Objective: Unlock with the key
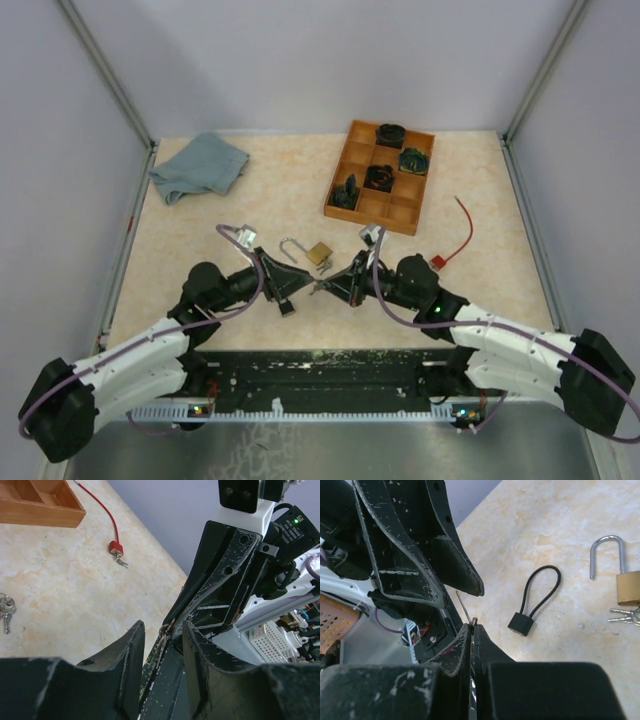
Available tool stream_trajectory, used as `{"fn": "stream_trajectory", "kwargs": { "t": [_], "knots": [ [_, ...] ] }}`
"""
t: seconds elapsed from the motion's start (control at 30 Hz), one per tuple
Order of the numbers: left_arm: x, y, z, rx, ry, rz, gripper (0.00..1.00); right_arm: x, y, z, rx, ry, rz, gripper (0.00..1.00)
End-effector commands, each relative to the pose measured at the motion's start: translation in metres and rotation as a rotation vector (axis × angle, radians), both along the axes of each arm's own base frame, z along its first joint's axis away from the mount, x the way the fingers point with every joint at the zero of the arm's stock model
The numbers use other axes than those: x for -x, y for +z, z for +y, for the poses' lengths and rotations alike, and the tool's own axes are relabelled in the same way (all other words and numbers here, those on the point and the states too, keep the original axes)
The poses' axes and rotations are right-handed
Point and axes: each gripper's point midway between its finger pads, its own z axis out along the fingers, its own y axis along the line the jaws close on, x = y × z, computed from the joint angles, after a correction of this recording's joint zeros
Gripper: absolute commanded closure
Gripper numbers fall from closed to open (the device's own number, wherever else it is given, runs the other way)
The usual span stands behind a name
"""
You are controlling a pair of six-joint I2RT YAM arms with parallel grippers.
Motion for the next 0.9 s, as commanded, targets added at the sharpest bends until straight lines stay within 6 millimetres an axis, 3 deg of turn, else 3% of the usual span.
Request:
{"fn": "stream_trajectory", "kwargs": {
  "t": [0.0, 0.3, 0.67, 0.8, 0.87],
  "knots": [
    [0.009, 0.009, -0.005, 0.034, -0.068, -0.049, 0.58, 0.002, 0.034, 0.003, -0.114, 0.029, -0.056, 1.0],
    [0.011, 0.018, -0.009, 0.055, -0.097, -0.068, 0.71, 0.006, 0.028, 0.007, -0.112, 0.056, -0.044, 1.0],
    [0.011, 0.026, -0.007, 0.061, -0.088, -0.074, 0.73, 0.005, 0.022, 0.012, -0.102, 0.074, -0.042, 1.0],
    [0.011, 0.026, -0.007, 0.059, -0.089, -0.066, 0.85, 0.003, 0.023, 0.011, -0.105, 0.062, -0.047, 1.0],
    [0.011, 0.026, -0.007, 0.056, -0.087, -0.052, 0.97, 0.002, 0.023, 0.012, -0.103, 0.065, -0.049, 1.0]
  ]
}}
